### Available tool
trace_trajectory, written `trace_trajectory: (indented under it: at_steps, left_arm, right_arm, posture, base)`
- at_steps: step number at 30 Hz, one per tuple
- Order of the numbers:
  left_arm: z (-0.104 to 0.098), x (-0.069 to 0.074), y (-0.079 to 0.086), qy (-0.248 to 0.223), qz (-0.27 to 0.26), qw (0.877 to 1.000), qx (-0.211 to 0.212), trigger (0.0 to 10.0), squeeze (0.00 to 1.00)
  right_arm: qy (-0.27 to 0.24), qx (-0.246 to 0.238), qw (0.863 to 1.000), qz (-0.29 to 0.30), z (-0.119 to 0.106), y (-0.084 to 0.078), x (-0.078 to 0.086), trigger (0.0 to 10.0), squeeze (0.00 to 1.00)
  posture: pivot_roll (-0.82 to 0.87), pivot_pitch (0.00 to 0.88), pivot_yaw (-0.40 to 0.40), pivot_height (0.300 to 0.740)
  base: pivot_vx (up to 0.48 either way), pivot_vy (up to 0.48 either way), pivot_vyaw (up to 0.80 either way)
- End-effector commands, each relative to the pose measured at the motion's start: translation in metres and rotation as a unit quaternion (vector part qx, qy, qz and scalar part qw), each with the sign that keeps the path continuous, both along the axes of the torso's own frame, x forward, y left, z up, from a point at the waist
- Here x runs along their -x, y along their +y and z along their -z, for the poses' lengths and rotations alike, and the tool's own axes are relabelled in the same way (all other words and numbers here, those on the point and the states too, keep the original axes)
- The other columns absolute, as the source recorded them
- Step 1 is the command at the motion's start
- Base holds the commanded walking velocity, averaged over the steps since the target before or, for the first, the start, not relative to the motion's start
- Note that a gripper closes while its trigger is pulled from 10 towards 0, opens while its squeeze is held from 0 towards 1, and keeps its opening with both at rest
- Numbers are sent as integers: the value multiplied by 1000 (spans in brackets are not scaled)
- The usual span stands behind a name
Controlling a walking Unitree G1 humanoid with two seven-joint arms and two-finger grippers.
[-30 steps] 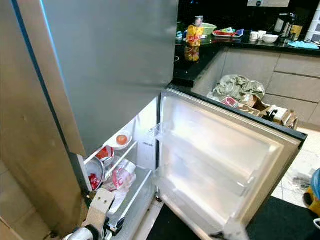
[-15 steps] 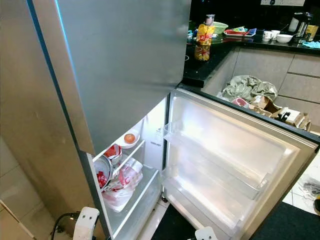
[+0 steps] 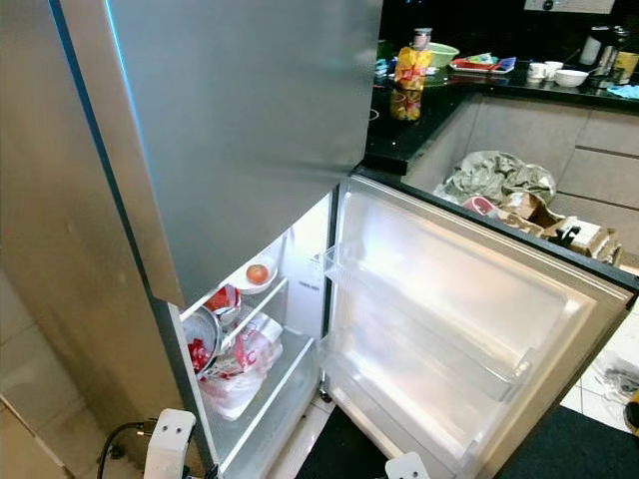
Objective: Restocking fridge
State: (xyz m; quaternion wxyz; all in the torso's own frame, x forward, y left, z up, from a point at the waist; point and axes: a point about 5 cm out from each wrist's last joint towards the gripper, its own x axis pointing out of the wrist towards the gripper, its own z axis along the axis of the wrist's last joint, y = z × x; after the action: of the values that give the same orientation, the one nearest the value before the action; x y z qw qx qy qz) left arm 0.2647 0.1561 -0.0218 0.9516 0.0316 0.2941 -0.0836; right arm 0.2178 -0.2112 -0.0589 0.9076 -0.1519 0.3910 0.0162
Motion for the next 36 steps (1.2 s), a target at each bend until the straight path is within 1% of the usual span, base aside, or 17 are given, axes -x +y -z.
trace_trajectory:
  at_steps: [1,22,24,36]
  left_arm:
    - [2,1,-3,4,4,1000,1,10000,0]
    - [1,-3,-2,-2,5,1000,0,10000,0]
    - [1,-3,-1,-2,-3,1000,5,10000,0]
    - [0,-4,2,0,-6,1000,0,10000,0]
  right_arm:
    - [-4,0,1000,4,0,-4,2,10000,0]
    - [-6,-3,1000,5,0,-4,2,10000,0]
    - [-6,-4,1000,5,-1,-4,2,10000,0]
    - [-8,-6,1000,5,-1,-4,1,10000,0]
  posture:
    - [-70,65,1,740]
    - [-71,67,4,740]
    - [-71,67,5,740]
    - [-74,67,7,740]
  base:
    - [0,-480,0]
    - [0,-480,0]
    - [0,0,0]
    - [0,0,0]
